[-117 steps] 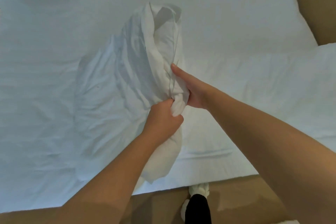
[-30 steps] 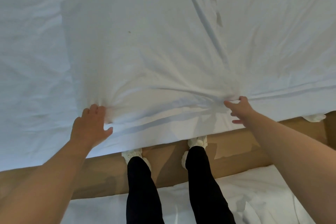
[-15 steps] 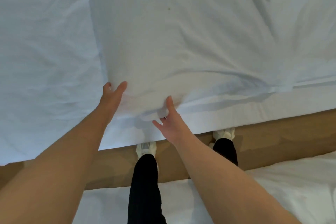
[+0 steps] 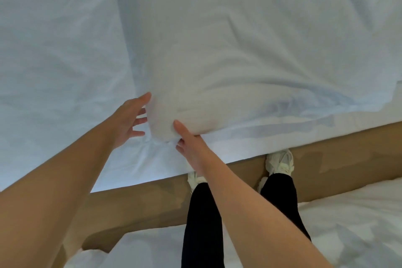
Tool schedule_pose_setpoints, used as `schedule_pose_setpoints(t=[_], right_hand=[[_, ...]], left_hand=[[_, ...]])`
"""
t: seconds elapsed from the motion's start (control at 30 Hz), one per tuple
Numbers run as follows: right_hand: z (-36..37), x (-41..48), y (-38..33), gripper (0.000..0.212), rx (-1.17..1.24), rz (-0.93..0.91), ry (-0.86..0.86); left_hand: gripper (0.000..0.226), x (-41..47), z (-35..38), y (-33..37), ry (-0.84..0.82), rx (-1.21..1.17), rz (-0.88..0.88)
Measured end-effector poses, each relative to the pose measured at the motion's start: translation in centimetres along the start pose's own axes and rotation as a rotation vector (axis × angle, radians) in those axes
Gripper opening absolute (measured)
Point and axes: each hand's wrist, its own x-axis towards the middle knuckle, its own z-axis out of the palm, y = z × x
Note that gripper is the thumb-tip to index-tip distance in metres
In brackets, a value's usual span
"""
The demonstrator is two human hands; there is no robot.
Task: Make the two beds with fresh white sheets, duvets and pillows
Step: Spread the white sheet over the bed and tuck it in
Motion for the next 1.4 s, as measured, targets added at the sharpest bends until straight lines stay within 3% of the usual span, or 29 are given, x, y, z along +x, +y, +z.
schedule_pose_setpoints(t=[0.03, 0.13, 0.2, 0.3, 0.37, 0.5, 0.6, 0.73, 0.83, 0.93, 1.07, 1.13, 1.23, 1.33, 1.4], right_hand=[[-0.6, -0.4, 0.2, 0.100, 0.109, -0.016, 0.054], [-2.0, -0.7, -0.2, 0.055, 0.608, -0.210, 0.147], [-0.9, 0.1, -1.4, 0.051, 0.700, -0.255, 0.129], [2.6, 2.4, -1.3, 0.051, 0.471, -0.115, 0.190], [3.5, 3.1, 0.1, 0.053, 0.391, -0.039, 0.208], [1.8, 1.6, 1.0, 0.050, 0.441, 0.029, 0.117], [-0.2, -1.3, -1.0, 0.065, 0.345, 0.154, 0.145], [-5.5, -4.1, -7.5, 0.081, 0.001, 0.208, 0.407], [-8.6, -4.8, -13.9, 0.079, -0.150, 0.149, 0.734], [-11.0, -4.7, -18.3, 0.070, -0.176, 0.136, 0.924], [-14.4, -3.8, -22.3, 0.102, -0.284, 0.179, 1.122], [-16.2, -3.8, -25.6, 0.103, -0.404, 0.039, 1.194], [-18.8, -3.0, -31.1, 0.089, -0.745, -0.264, 0.911], [-19.7, -1.4, -34.7, 0.075, -0.821, -0.243, 0.591], [-19.3, -0.3, -36.6, 0.071, -0.802, -0.260, 0.548]], left_hand=[[0.070, -0.1, -0.3, -0.6, -0.004, 0.008, -0.008], [0.076, -0.8, -0.3, -0.7, -0.048, 0.004, 0.047], [0.081, -0.9, 0.5, -0.2, -0.082, -0.001, 0.060], [0.087, -0.4, 0.8, 0.2, -0.066, -0.043, 0.058], [0.079, 0.0, -0.1, -0.3, 0.020, -0.049, 0.040], [0.081, -0.5, -1.4, -2.0, 0.046, 0.041, -0.021], [0.084, -1.0, -0.4, -1.5, 0.105, 0.062, 0.045], [0.109, -1.3, 2.4, 2.3, 0.320, 0.387, 0.234], [0.096, -1.8, 6.1, 6.1, 0.397, 0.705, 0.332], [0.090, -2.3, 10.2, 10.1, 0.393, 0.944, 0.409], [0.084, -0.8, 15.1, 14.4, 0.383, 1.184, 0.488], [0.081, 0.1, 17.8, 16.3, 0.379, 1.253, 0.507], [0.078, 1.7, 21.6, 18.7, 0.393, 1.289, 0.533], [0.077, 2.9, 25.2, 20.0, 0.394, 1.313, 0.529], [0.076, 3.5, 26.9, 20.7, 0.392, 1.332, 0.535]])
